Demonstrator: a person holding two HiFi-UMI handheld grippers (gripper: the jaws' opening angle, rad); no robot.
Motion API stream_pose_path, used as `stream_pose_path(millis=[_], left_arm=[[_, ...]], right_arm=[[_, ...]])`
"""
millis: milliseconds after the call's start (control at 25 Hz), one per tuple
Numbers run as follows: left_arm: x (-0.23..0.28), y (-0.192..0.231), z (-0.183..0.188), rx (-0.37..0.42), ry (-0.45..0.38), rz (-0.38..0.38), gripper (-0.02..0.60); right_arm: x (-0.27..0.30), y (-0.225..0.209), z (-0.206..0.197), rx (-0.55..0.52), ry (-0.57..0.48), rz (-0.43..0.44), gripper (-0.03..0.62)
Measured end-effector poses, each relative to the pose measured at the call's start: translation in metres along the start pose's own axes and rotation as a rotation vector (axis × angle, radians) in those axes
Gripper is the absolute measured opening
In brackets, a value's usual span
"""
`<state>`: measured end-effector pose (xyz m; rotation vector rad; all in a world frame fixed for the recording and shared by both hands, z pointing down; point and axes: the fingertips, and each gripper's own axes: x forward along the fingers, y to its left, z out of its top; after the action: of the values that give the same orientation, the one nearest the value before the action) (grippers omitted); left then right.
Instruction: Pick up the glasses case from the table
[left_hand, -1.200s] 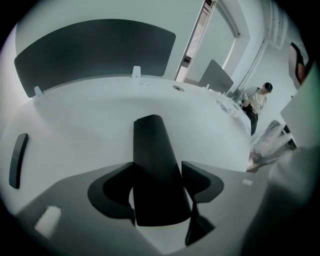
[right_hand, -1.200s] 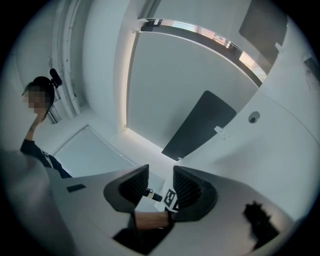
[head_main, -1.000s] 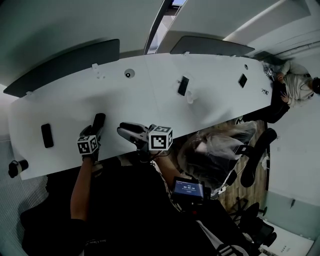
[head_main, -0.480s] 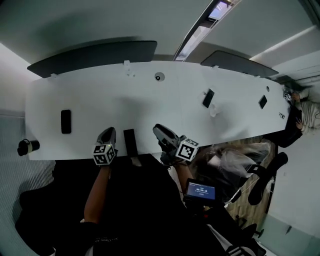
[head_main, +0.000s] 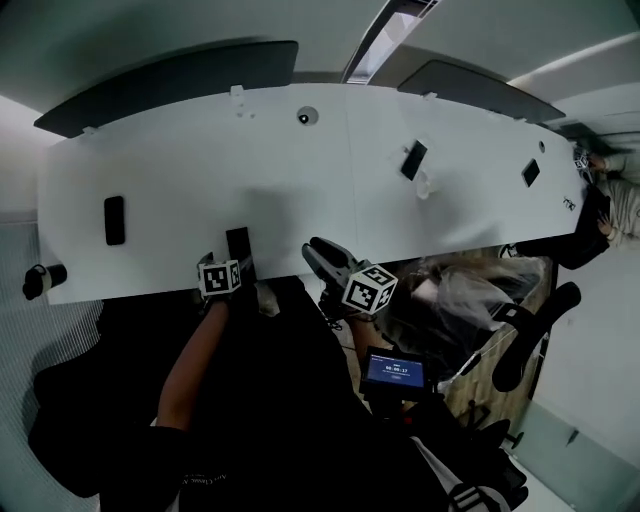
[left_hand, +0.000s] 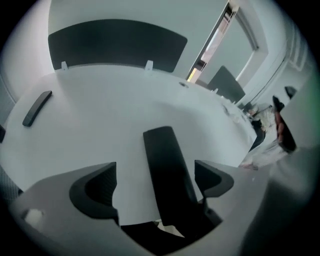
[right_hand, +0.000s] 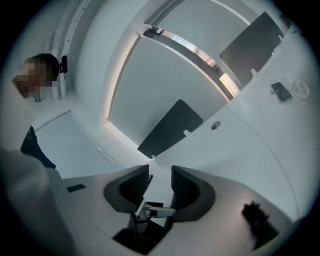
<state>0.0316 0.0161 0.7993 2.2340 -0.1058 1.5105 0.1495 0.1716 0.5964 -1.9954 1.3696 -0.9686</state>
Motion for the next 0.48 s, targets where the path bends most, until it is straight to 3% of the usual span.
stream_pose_path(millis=[120, 240, 320, 360, 400, 440, 480], left_arm=[[0.02, 0.01, -0.013, -0.021, 0.073, 0.119, 0.543], [0.027, 0.006, -0.006, 0.017, 0.04, 0.201, 0.545], [0.028, 0.0, -0.002, 0.022, 0.024, 0.211, 0.531], [0.026, -0.002, -0.005, 0.007, 0.045, 0.209, 0.487], [0.024, -0.004, -0.013, -0.019, 0.087, 0.199, 0.357], [0.022, -0.004, -0.019, -0.038, 0.118, 0.185, 0.301], [0.021, -0.002, -0.018, -0.038, 0.117, 0.174, 0.299]], right_arm=[[0.01, 0.013, -0.009, -0.044, 0.052, 0.034, 0.146], [0.007, 0.017, -0.012, -0.072, 0.084, 0.058, 0.146], [0.002, 0.016, -0.01, -0.07, 0.082, 0.063, 0.146], [-0.001, 0.015, -0.008, -0.068, 0.077, 0.062, 0.146], [-0.002, 0.013, -0.007, -0.064, 0.07, 0.061, 0.146], [-0.003, 0.011, -0.005, -0.06, 0.064, 0.059, 0.146], [-0.003, 0.01, -0.003, -0.056, 0.059, 0.058, 0.146]])
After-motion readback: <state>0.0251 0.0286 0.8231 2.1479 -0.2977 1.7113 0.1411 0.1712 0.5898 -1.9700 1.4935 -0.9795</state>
